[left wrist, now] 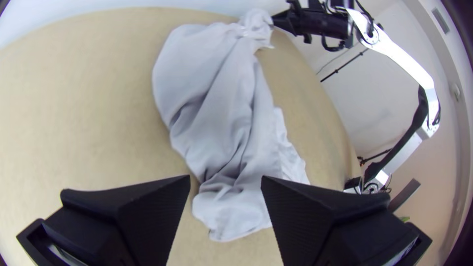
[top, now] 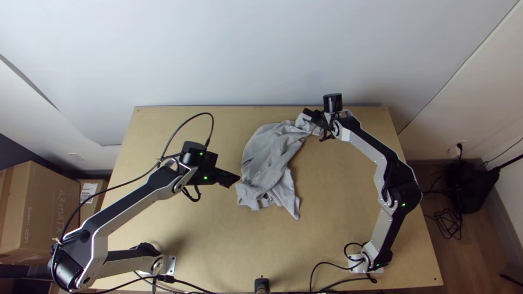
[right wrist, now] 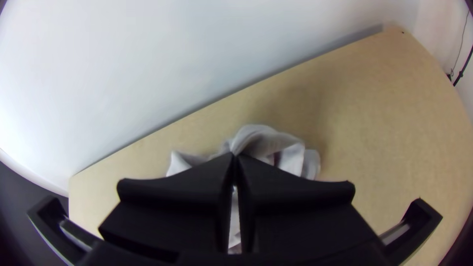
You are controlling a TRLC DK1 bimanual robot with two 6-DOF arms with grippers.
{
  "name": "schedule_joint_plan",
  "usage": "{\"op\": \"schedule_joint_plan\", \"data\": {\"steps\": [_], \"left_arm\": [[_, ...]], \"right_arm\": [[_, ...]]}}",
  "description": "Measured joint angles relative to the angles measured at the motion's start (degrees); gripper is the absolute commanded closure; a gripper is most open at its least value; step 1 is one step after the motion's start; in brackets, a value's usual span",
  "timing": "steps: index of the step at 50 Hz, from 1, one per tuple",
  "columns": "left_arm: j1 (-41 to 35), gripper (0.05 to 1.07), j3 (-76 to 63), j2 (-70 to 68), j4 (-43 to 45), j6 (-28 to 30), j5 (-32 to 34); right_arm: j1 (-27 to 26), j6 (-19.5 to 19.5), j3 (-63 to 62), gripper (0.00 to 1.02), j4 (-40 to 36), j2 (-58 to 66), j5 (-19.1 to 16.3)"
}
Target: Fold the t-shirt
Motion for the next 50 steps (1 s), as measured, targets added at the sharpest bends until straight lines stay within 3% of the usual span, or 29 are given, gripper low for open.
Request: {"op": "schedule_joint_plan", "data": {"steps": [11, 25, 43, 50], "left_arm": [[2.9, 0.36, -1.0, -0.6, -8.6, -1.3, 2.9], [-0.3, 0.37, -10.0, -7.2, -8.7, 0.6, 3.2], [-10.8, 0.37, -15.6, -9.1, 5.1, 5.4, -11.3], [-12.5, 0.37, -15.7, -6.3, 8.7, 6.6, -13.6]], "right_arm": [[-0.1, 0.0, -0.7, 1.0, 0.0, -0.1, 0.0], [-0.1, 0.0, -0.7, 1.0, 0.0, -0.1, 0.0], [-0.3, 0.0, -0.7, 1.0, 0.0, -0.1, 0.0], [-0.9, 0.0, -0.7, 1.0, 0.0, -0.1, 0.0]]}}
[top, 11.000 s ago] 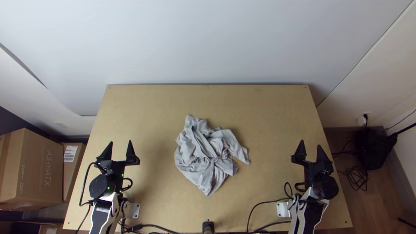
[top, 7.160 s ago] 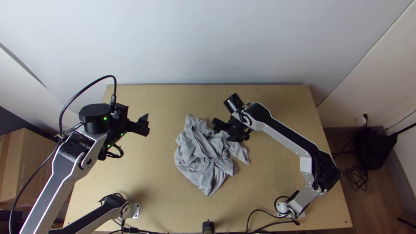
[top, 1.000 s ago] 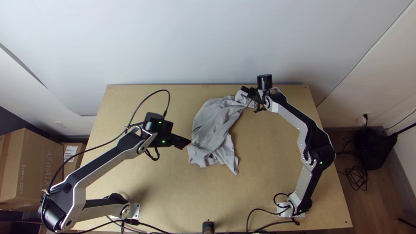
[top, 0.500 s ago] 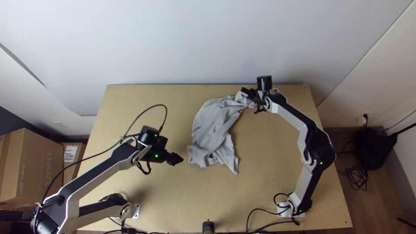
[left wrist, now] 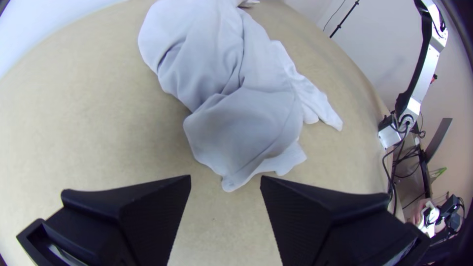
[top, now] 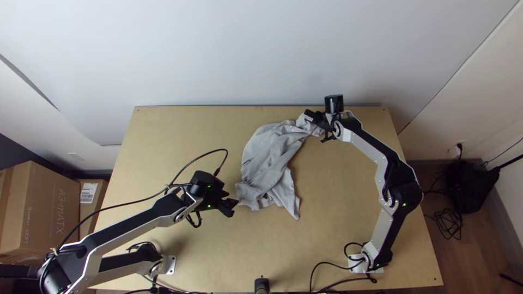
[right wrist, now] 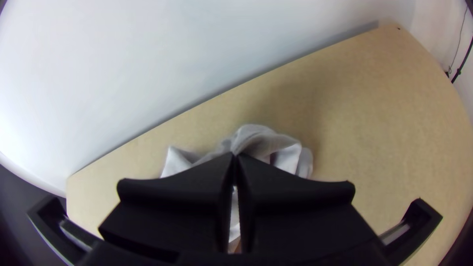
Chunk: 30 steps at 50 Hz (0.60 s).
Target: Fold the t-shirt
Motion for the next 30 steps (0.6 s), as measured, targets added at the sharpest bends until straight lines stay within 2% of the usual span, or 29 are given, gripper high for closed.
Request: {"op": "schedule_joint_plan", "data": {"steps": [26, 27, 28, 29, 30], "left_arm": [[-2.6, 0.37, 2.9, 11.2, 5.1, 0.2, -0.2], [-2.6, 0.42, 3.2, 11.6, 5.3, 0.2, -0.2], [-2.7, 0.53, 3.5, 12.0, 5.3, 0.2, -0.2], [-2.8, 0.68, 3.8, 12.4, 5.4, 0.2, -0.2], [-2.8, 0.92, 4.0, 12.7, 5.6, 0.2, -0.2]], "right_arm": [[-1.7, 0.0, -1.9, 1.0, 0.0, 0.0, 0.0], [-1.8, 0.0, -2.1, 1.0, 0.0, 0.0, 0.0], [-1.9, 0.0, -2.3, 1.0, 0.0, -0.1, 0.0], [-2.0, 0.0, -2.5, 1.0, 0.0, -0.1, 0.0], [-2.1, 0.0, -2.6, 1.0, 0.0, -0.1, 0.0]]}}
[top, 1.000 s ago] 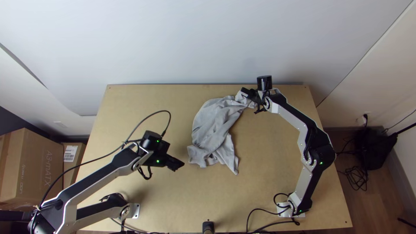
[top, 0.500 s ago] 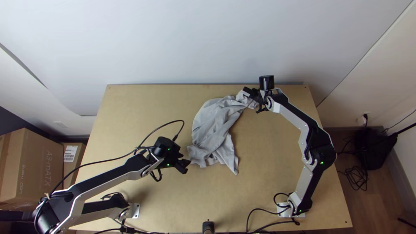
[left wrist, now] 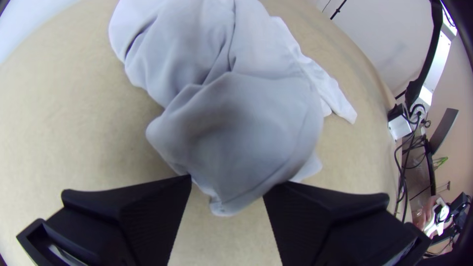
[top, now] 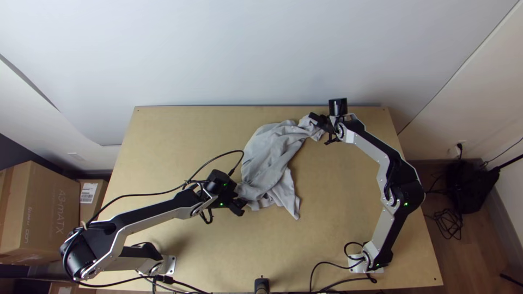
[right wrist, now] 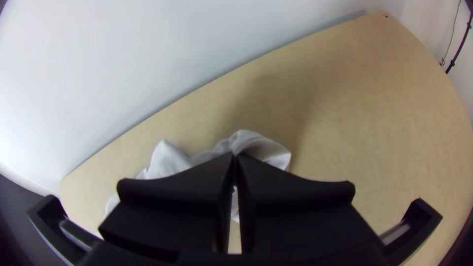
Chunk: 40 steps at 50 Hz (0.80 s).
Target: Fold the t-shirt
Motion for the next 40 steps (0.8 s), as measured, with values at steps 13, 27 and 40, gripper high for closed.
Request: {"op": "schedule_joint_plan", "data": {"steps": [13, 27, 40], "left_arm": [[0.7, 1.04, 0.9, 1.2, 2.5, -0.9, 0.0], [18.6, 1.05, 3.9, -6.9, -6.8, 0.3, 0.0], [35.5, 1.05, 11.3, -10.4, -11.6, 5.6, 0.0]], "right_arm": [[-1.4, 0.0, -1.2, 1.0, 0.0, -3.1, 0.0], [-3.5, -2.2, -2.8, 1.0, -10.4, -13.1, -1.7], [-5.4, -5.5, -3.4, 1.0, -16.3, -24.5, -6.8]]}}
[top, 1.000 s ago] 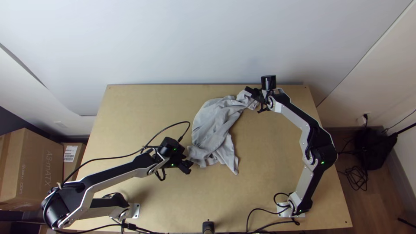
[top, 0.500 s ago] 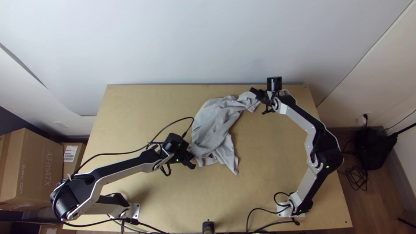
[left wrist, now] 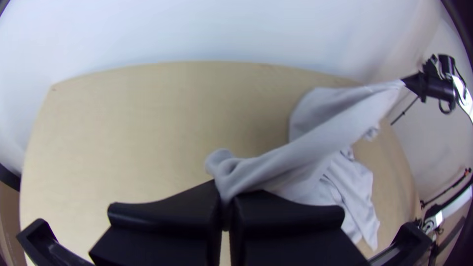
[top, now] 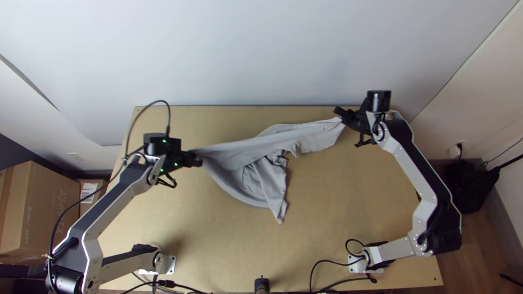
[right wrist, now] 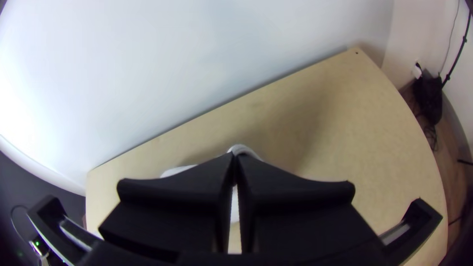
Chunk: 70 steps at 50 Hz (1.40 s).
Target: Fold the t-shirt
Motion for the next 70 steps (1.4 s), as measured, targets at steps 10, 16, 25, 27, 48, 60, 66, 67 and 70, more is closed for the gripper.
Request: {"op": "schedule_joint_plan", "data": {"steps": [10, 16, 25, 27, 48, 60, 66, 67, 70], "left_arm": [[9.2, 1.05, 10.3, 0.0, -2.7, 0.8, 0.3], [12.8, 1.05, 18.7, 0.0, -4.5, 0.8, 0.4], [14.5, 1.05, 30.8, 0.0, -5.2, 1.0, 0.1], [14.7, 1.05, 33.3, 0.0, -5.4, 1.1, 0.0], [15.5, 1.05, 48.7, -5.0, -5.2, 1.6, -4.2], [15.6, 1.05, 43.5, -24.6, -5.2, 1.6, -4.4], [15.6, 1.05, 39.4, -36.4, -6.2, 1.7, -3.6], [15.6, 1.05, 38.9, -38.2, -6.6, 1.8, -3.3], [15.6, 1.05, 37.8, -43.1, -8.1, 1.9, -2.7]], "right_arm": [[-1.8, -6.4, 2.4, 1.0, -1.4, -6.2, -4.3], [-3.5, -10.8, 7.2, 1.0, -1.4, -7.4, -5.2], [-3.4, -15.0, 15.7, 1.0, -1.2, -7.7, -6.0], [-3.0, -15.8, 17.3, 1.0, -0.8, -7.8, -5.7], [1.1, -20.6, 23.1, 1.0, 9.9, -19.3, -4.7], [7.7, -22.3, 20.3, 1.0, 10.5, -36.3, -4.9], [9.0, -22.3, 17.1, 1.0, 9.4, -44.7, -5.0], [9.0, -22.3, 16.8, 1.0, 8.9, -45.8, -5.0], [9.0, -22.2, 16.3, 1.0, 7.3, -48.2, -5.0]]}}
